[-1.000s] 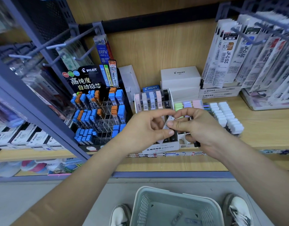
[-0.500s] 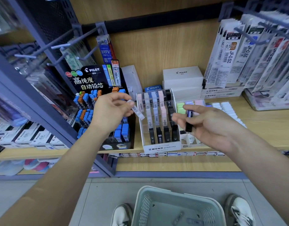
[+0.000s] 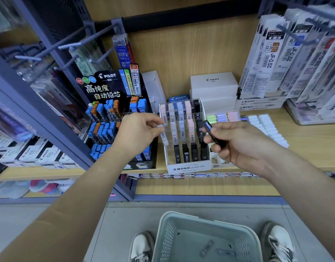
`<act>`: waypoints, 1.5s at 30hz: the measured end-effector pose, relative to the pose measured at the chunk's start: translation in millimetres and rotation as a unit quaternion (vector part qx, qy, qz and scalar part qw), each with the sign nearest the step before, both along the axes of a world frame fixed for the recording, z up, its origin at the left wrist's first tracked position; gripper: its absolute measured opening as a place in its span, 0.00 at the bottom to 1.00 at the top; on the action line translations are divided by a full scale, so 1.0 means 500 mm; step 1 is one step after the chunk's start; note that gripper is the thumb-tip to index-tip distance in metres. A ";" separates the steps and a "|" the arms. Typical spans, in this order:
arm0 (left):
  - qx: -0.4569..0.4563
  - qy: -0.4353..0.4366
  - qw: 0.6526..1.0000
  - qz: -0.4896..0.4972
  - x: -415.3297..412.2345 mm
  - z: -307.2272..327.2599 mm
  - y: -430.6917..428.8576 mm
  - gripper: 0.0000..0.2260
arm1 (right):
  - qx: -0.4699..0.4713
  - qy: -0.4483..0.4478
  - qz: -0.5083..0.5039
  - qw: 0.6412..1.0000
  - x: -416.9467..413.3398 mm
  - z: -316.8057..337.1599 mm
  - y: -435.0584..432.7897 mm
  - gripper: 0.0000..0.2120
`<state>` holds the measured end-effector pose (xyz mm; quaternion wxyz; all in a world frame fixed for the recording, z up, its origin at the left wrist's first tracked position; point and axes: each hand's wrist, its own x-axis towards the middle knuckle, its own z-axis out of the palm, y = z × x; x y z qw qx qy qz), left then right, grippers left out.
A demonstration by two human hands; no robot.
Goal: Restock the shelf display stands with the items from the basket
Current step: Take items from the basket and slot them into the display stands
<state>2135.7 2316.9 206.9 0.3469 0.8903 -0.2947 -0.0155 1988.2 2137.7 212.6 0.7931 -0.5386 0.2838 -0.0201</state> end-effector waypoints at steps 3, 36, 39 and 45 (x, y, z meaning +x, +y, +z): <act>-0.012 -0.014 1.000 0.012 0.002 0.000 -0.001 0.07 | 0.001 -0.002 0.005 1.000 0.000 -0.002 0.002 0.12; 0.191 -0.188 0.959 -0.087 0.041 -0.002 -0.054 0.08 | 0.000 -0.021 0.024 1.000 -0.012 -0.004 -0.004 0.09; 0.176 -0.173 0.965 -0.086 0.039 -0.009 -0.052 0.07 | -0.005 -0.021 0.032 0.999 -0.014 -0.001 -0.002 0.07; 0.150 -0.176 0.969 -0.091 0.038 -0.009 -0.053 0.06 | -0.010 -0.017 0.030 0.999 -0.017 -0.001 -0.002 0.09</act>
